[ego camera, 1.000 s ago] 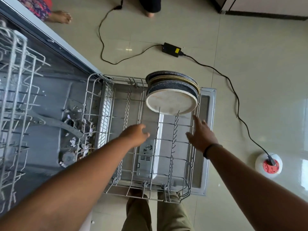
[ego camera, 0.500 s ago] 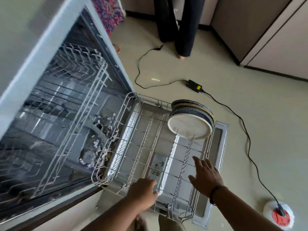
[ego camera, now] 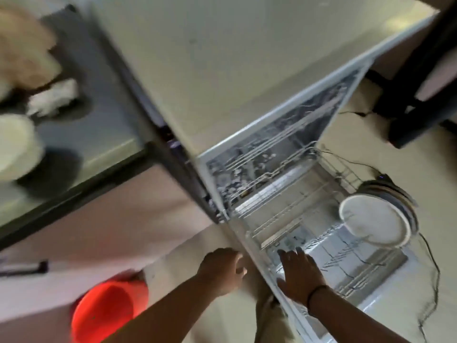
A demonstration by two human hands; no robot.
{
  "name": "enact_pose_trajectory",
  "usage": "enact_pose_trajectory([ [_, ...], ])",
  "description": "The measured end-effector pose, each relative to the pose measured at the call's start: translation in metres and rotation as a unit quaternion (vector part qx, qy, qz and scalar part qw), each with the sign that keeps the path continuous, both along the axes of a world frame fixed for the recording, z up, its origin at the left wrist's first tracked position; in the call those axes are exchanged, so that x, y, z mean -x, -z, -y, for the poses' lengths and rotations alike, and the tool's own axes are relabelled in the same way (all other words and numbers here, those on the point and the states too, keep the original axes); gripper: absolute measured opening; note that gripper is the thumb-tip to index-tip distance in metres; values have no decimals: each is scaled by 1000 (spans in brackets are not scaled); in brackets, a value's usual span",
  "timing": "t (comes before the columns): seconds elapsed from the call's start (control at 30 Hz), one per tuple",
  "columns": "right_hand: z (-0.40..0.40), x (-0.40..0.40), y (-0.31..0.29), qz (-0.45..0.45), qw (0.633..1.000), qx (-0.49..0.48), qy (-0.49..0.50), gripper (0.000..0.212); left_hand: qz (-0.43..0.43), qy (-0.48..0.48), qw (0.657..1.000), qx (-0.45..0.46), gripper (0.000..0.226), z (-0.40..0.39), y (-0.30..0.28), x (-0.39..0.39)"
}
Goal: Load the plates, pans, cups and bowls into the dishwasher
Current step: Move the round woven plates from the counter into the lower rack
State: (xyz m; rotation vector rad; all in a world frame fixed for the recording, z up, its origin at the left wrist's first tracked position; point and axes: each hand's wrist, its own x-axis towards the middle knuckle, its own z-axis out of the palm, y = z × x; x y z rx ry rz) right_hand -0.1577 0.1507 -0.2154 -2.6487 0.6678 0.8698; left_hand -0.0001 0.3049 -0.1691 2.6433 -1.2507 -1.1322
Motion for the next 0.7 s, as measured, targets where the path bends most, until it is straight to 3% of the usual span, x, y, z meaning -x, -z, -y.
enact_pose_trajectory([
  [0.17,-122,-76,-40,23,988,14,-153,77,11,-151,988,29,53,-170,-31,-11],
  [0.27,-209,-119,-74,52,966,17,-251,77,32,-259,964,45,53,-276,-55,-8],
  [0.47,-371,-182,-164,140,906,-32,-399,74,83,-477,870,94,51,-442,-126,8],
  [0.7,-471,-240,-290,244,828,-124,-489,73,171,-558,757,295,37,-491,-222,-3],
])
